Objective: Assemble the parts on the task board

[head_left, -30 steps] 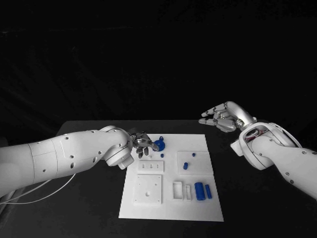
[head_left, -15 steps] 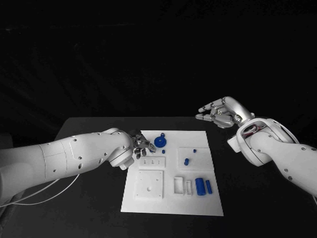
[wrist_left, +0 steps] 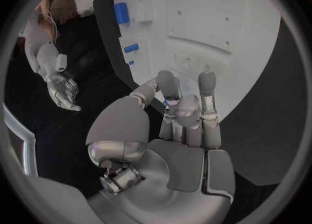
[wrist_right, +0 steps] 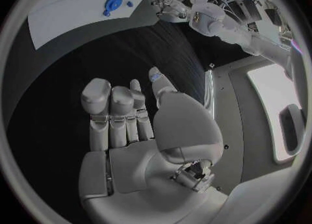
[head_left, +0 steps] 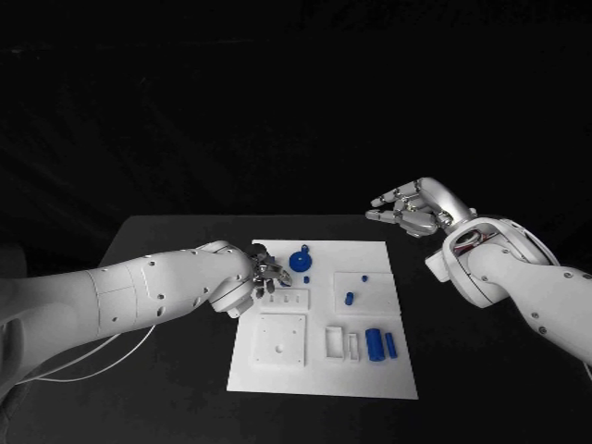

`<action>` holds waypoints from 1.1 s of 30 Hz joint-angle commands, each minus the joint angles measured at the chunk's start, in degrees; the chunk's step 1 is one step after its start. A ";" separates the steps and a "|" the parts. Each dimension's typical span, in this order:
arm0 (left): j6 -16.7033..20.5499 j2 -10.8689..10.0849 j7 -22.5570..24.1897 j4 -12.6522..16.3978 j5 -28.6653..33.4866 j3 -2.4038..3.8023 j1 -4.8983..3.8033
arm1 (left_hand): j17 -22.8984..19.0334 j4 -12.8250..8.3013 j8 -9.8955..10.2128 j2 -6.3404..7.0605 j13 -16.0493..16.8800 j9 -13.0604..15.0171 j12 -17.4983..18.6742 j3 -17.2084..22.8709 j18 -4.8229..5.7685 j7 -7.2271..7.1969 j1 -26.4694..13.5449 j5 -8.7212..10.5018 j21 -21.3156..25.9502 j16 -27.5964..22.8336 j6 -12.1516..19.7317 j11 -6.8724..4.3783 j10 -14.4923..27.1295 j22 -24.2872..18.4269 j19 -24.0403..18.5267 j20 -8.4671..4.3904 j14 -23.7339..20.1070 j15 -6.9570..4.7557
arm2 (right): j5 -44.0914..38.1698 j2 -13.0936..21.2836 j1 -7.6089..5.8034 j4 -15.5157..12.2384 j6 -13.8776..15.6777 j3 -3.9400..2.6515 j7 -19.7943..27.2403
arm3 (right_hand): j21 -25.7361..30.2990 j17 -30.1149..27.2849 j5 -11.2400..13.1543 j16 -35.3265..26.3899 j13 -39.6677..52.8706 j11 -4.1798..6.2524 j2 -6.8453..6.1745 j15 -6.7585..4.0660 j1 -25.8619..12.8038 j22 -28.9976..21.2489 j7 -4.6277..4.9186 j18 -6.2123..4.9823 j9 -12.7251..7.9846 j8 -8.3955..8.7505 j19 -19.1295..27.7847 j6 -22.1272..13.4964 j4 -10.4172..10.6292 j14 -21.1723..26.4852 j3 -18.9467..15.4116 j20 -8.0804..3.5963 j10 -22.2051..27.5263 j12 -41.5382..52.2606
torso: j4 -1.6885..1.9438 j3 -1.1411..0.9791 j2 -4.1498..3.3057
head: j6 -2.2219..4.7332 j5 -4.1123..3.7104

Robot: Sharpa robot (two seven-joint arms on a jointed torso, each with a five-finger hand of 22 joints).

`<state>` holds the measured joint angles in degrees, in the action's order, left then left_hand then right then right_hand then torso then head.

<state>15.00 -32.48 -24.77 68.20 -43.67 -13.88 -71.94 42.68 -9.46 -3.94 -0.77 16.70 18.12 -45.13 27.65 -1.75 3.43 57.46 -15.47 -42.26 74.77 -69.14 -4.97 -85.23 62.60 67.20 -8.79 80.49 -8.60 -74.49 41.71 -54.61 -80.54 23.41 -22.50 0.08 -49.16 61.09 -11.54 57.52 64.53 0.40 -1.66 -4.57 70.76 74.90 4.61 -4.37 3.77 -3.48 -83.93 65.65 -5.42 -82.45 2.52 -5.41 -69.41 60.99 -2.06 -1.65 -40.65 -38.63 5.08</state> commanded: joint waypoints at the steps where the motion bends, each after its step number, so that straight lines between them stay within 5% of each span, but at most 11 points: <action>1: -1.86 0.54 -0.61 -0.56 -1.79 0.04 0.18 | 0.11 0.13 -0.20 -0.66 0.05 39.64 -0.20 -0.51 0.30 -7.38 0.14 0.45 1.41 0.36 -13.41 -1.06 -1.54 1.60 0.79 -0.06 0.53 -0.02 | 0.10 -0.09 0.07 -0.11 -0.42 -0.05 -0.22 | 0.43 -0.04 -0.40 -0.11 -0.07 0.05 -0.02 0.35 -0.08 5.96 0.03 -0.28 -0.06 -0.08 -0.63 -0.30 0.23 0.09 -0.17 0.19 0.25 -0.21 | -0.05 0.02 -0.06 | -0.10 0.07; 13: -2.92 1.62 -0.86 -2.05 -5.58 0.05 1.18 | -0.18 0.57 -0.29 -1.11 0.07 40.16 -0.25 -0.62 0.63 -7.47 0.14 1.15 6.41 0.31 -13.42 -1.18 -1.48 7.33 3.00 -0.42 0.80 -0.20 | 0.10 -0.20 0.08 0.05 -0.25 -0.05 -0.34 | 0.55 -0.11 -0.81 -0.17 -0.16 0.05 -0.08 0.36 -0.06 5.94 0.04 -0.29 -0.07 -0.08 -0.63 -0.34 0.42 0.13 -0.29 0.20 0.34 -0.31 | 0.05 0.22 -0.06 | -0.68 -0.28; 25: -3.27 1.85 -1.06 -2.47 -7.19 0.06 1.91 | -0.43 0.84 -0.22 -1.08 0.08 40.11 -0.33 -0.61 0.94 -7.42 0.16 1.37 11.81 0.20 -13.35 -1.06 -1.49 13.23 4.90 -0.32 0.68 -0.14 | 0.10 -0.31 0.08 0.09 -0.20 -0.05 -0.42 | 0.75 -0.20 -1.06 -0.27 -0.29 0.05 -0.13 0.37 0.06 5.91 0.04 -0.30 -0.06 -0.08 -0.62 -0.35 0.50 0.16 -0.31 0.20 0.49 -0.45 | 0.09 0.20 -0.09 | -0.87 -0.28; 33: -3.33 2.11 -1.03 -2.89 -8.35 0.07 2.31 | -0.67 0.83 -0.18 -1.08 0.03 40.09 -0.22 -0.64 0.96 -7.39 0.24 1.59 12.00 0.08 -13.25 -1.05 -1.49 13.21 5.05 -0.33 0.60 -0.16 | 0.09 -0.36 0.08 0.12 -0.17 -0.05 -0.45 | 0.83 -0.25 -1.05 -0.33 -0.30 0.03 -0.10 0.38 0.18 5.90 0.06 -0.31 -0.07 -0.06 -0.61 -0.42 0.45 0.19 -0.27 0.21 0.50 -0.45 | 0.03 0.20 -0.09 | -0.74 -0.49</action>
<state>12.45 -30.53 -25.74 65.30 -50.73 -13.86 -69.69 42.07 -9.00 -3.93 -1.44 16.77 18.12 -45.15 27.03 -1.73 3.41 57.54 -14.13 -30.48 75.00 -69.15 -4.91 -85.27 74.95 71.78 -9.12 81.08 -8.59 -74.45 41.41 -54.57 -80.40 23.43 -22.50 -0.43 -48.60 60.88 -12.43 57.52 64.30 0.40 -1.66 -4.57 70.76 74.95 4.61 -4.37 3.76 -3.48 -83.93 65.66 -5.22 -82.45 2.31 -5.42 -69.41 60.76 -2.00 -1.43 -40.74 -39.39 4.64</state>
